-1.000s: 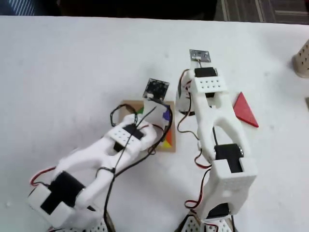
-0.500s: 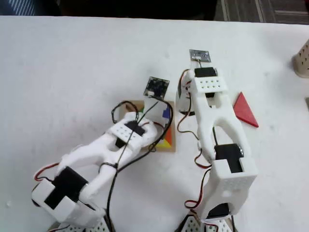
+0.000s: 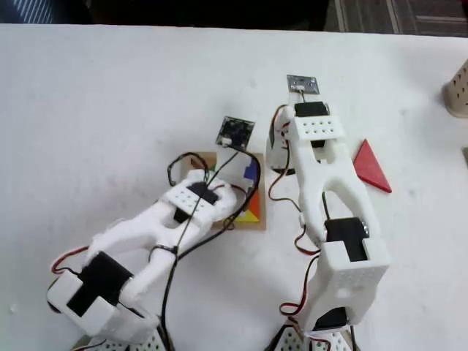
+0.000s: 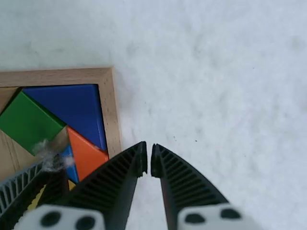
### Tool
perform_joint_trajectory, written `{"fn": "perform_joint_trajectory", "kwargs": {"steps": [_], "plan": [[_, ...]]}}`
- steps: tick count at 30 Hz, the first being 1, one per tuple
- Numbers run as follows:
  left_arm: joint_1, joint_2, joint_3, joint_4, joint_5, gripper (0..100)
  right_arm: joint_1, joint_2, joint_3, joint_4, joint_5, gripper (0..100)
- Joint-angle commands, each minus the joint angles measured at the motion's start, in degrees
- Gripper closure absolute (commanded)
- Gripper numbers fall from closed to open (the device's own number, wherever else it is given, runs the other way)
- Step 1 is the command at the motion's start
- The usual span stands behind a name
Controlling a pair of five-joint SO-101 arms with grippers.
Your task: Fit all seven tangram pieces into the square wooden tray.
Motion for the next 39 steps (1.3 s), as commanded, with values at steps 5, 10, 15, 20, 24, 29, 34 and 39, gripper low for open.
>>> {"fn": "perform_joint_trajectory", "kwargs": {"steps": [5, 10, 15, 20, 24, 29, 34, 39], "plan": [[-0.3, 5.9, -10.0, 6.9, 0.2, 98, -0.2, -0.6, -2.6, 0.2, 0.6, 97.8], [-0.5, 10.3, -15.8, 12.0, 0.1, 98, -0.1, -0.7, -2.6, 0.2, 0.6, 97.8], [-0.6, 10.3, -16.1, 11.6, 0.1, 98, -0.1, -0.7, -2.6, 0.2, 0.8, 97.8], [-0.6, 10.2, -16.0, 10.4, 0.1, 98, -0.3, -0.8, -2.6, 0.2, 0.8, 97.8], [-1.5, 8.7, -16.1, 10.0, 0.4, 98, -0.5, -0.8, -2.6, 0.2, 0.8, 97.8], [-3.6, 1.3, -12.9, 10.1, 0.4, 98, -0.5, -0.7, -2.6, 0.2, 0.8, 97.8], [0.0, -3.1, -7.8, 10.0, 0.2, 98, -0.5, -0.6, -2.6, 0.2, 0.8, 97.8], [1.8, 1.8, -8.5, 10.1, 0.2, 98, -0.5, -0.5, -2.6, 0.2, 0.8, 97.8]]}}
